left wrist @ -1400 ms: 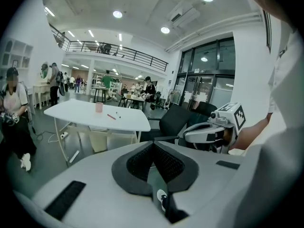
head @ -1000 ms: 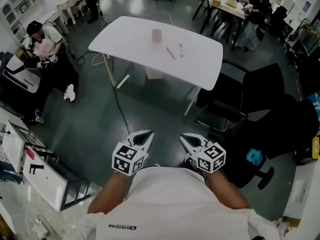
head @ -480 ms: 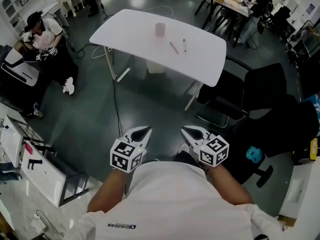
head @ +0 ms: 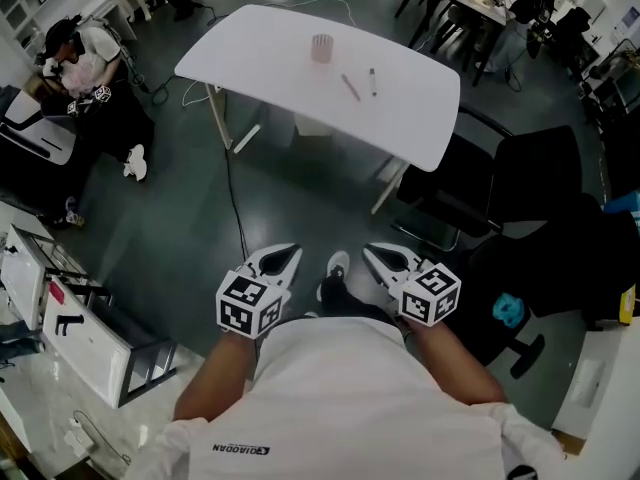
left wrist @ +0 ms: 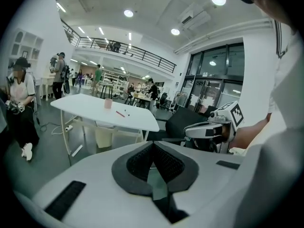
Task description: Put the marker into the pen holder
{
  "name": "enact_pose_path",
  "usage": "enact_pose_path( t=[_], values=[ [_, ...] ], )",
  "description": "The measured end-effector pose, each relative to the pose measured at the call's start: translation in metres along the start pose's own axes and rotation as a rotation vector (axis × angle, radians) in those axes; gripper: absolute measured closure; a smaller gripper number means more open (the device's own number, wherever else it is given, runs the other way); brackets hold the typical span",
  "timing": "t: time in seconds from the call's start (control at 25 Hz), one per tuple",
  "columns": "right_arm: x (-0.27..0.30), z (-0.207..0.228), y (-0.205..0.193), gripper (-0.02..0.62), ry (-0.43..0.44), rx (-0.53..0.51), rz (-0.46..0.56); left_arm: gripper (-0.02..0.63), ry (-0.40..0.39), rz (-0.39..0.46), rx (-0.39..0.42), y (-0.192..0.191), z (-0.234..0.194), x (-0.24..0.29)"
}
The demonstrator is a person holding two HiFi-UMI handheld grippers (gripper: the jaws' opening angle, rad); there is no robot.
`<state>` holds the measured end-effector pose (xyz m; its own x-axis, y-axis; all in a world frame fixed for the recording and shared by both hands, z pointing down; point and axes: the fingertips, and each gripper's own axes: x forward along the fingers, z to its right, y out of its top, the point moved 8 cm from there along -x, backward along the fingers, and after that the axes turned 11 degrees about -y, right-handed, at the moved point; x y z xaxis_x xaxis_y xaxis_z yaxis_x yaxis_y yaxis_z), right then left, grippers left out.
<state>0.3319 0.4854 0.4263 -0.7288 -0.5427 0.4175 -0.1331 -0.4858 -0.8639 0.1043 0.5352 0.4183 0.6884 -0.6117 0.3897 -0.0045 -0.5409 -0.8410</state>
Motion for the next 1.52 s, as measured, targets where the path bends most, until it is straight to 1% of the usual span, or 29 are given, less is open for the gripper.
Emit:
enact_pose_path(
  t=[0.2, 0.32, 0.4, 0.52, 0.64, 0.76, 0.92, 1.2, 1.36, 1.52],
  values=[
    [0.033, 0.035, 0.022, 0.578, -0.013, 0.025, 0.017, 0.580, 0.011, -0.021, -0.012, 0.017, -0.027, 0.020],
    [0.054, 0.059, 0.037, 0.578, -0.022, 0.044, 0.027, 0.580, 0.021, -0.032, -0.017, 0.033, -0.049, 0.038],
    [0.069, 0.073, 0.045, 0.578, -0.027, 0.055, 0.022, 0.580, 0.023, -0.021, -0.025, 0.049, -0.062, 0.049],
    [0.094, 0.093, 0.061, 0.578, -0.025, 0.060, 0.008, 0.580, 0.007, 0.002, 0.004, 0.083, -0.079, 0.070],
    [0.118, 0.111, 0.082, 0.577, -0.012, 0.051, 0.008, 0.580, 0.005, -0.006, 0.039, 0.109, -0.098, 0.090],
    [0.138, 0.131, 0.105, 0.578, 0.000, 0.026, 0.022, 0.580, 0.020, -0.008, 0.036, 0.125, -0.123, 0.108],
    [0.159, 0.165, 0.125, 0.578, -0.001, 0.009, 0.028, 0.580, 0.039, -0.001, 0.027, 0.143, -0.150, 0.135],
    [0.194, 0.212, 0.151, 0.578, 0.002, 0.005, 0.029, 0.580, 0.040, 0.034, 0.061, 0.187, -0.186, 0.182],
    [0.202, 0.226, 0.154, 0.577, 0.001, 0.035, 0.017, 0.580, 0.041, -0.005, 0.057, 0.195, -0.199, 0.196],
    [0.224, 0.232, 0.157, 0.578, -0.013, 0.070, 0.006, 0.580, 0.039, -0.042, 0.040, 0.202, -0.231, 0.203]
  ],
)
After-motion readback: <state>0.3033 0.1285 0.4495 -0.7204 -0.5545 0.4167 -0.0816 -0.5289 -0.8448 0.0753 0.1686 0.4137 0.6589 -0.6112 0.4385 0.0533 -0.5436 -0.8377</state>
